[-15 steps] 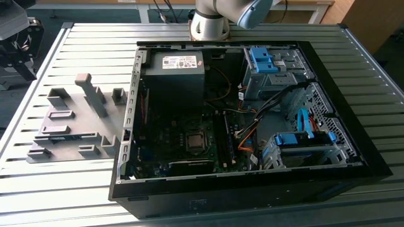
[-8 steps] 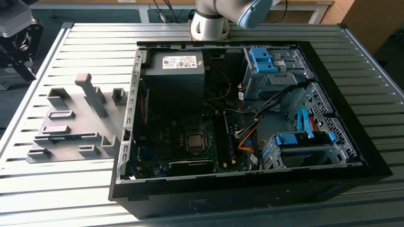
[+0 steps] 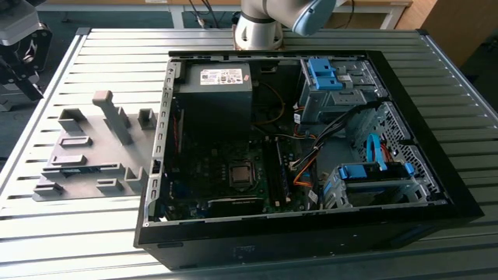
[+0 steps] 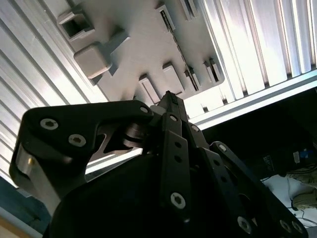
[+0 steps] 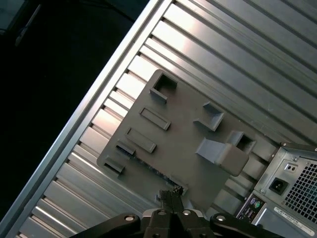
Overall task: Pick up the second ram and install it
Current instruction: 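Pick up the second ram and move it above second insertion slot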
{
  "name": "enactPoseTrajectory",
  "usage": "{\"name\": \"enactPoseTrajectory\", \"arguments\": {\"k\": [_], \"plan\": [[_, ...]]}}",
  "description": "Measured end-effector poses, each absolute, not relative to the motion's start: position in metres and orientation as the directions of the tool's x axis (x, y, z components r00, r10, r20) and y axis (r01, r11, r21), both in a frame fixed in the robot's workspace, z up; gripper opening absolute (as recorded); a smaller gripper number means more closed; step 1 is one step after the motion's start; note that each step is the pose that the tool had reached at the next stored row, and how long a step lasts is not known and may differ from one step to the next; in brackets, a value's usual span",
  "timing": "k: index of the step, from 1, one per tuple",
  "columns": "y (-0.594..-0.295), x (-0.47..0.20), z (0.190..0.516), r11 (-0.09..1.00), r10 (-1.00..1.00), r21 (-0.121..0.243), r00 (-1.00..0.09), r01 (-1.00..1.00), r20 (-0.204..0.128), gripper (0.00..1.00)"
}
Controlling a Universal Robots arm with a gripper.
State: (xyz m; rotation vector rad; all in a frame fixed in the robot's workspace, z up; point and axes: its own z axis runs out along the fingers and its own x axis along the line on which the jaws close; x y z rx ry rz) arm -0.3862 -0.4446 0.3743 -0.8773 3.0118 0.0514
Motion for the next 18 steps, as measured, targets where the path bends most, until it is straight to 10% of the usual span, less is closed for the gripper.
{"name": "enactPoseTrajectory", "arguments": {"k": [18], "plan": [[-0.4448, -0.3864, 0.3733, 0.775, -0.631, 0.026, -0.776, -0.631, -0.009, 0.11]]}}
